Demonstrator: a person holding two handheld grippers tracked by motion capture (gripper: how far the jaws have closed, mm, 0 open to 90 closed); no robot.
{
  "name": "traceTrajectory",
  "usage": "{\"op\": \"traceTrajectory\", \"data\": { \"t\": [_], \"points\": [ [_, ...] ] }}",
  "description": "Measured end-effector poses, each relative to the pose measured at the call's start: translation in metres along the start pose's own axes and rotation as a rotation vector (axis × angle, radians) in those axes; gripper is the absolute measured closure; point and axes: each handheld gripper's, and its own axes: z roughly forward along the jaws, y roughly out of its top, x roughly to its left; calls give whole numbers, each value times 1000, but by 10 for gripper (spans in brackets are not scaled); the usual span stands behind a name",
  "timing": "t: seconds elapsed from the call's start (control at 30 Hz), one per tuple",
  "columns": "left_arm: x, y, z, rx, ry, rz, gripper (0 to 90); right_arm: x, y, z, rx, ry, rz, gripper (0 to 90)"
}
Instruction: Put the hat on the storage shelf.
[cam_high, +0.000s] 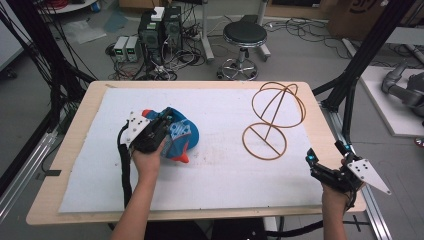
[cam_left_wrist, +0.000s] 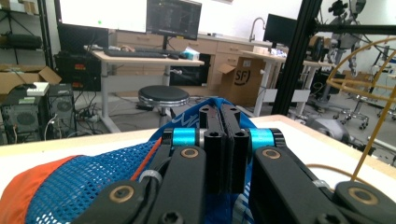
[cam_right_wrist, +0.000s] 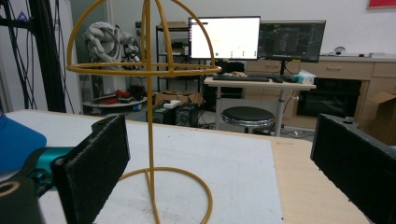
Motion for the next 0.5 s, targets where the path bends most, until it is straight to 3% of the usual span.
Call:
{"op": "traceTrajectory", "data": {
  "t": [0.5],
  "points": [
    [-13,35,8,-81,-7,-23,883,0,0,0,-4,1,-1,42]
  ]
}}
